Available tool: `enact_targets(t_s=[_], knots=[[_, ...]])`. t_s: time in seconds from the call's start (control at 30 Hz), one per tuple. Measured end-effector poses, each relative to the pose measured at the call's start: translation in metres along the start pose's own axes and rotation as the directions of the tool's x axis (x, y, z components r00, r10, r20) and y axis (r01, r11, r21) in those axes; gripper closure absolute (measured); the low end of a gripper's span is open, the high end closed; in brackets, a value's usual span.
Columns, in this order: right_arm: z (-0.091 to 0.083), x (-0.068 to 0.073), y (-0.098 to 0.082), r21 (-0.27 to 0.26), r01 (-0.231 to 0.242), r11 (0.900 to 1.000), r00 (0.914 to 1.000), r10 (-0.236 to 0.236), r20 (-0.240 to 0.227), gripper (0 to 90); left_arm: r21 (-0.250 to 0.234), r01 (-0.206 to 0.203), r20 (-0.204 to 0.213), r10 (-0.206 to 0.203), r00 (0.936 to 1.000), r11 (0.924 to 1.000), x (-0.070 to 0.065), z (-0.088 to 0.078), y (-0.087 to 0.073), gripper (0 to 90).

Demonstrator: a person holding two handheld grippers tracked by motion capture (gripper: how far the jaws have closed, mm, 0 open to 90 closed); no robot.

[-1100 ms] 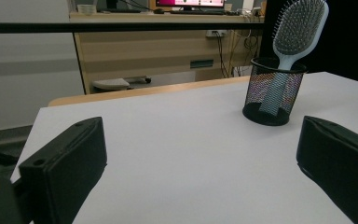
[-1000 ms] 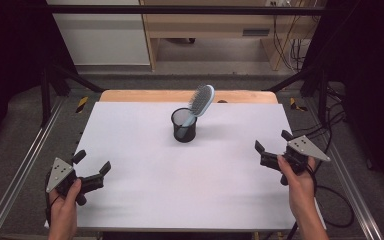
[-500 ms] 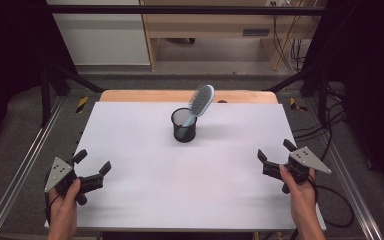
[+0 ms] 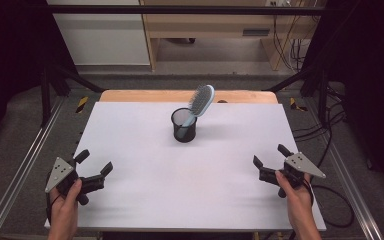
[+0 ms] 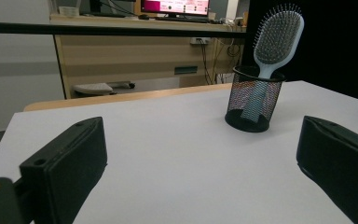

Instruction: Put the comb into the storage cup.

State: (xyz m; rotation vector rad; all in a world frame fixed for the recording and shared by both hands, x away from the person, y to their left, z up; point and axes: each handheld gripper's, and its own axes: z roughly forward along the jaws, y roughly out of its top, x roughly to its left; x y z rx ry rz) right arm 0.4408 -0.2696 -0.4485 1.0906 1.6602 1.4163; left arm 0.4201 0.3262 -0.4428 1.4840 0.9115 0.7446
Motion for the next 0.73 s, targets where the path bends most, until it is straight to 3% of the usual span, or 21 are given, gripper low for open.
enact_targets(t_s=[0.3,0.57,0.73], knots=[[0.006,0.010,-0.007,0.009,0.025,1.000,0.9978,-0.025,-0.061,2.8,-0.002,0.013,0.032,-0.013,0.9994,0.9999,-0.004,0.002,0.001,1.7],[0.017,0.020,-0.010,0.024,0.051,0.998,0.9909,-0.048,-0.126,2.8,-0.037,0.041,0.059,-0.038,0.9975,0.9985,-0.007,0.002,0.002,1.9],[0.023,0.025,-0.012,0.039,0.080,0.996,0.9859,-0.073,-0.150,2.8,-0.034,0.027,0.070,-0.025,0.9972,0.9990,-0.010,0.004,0.002,1.9]])
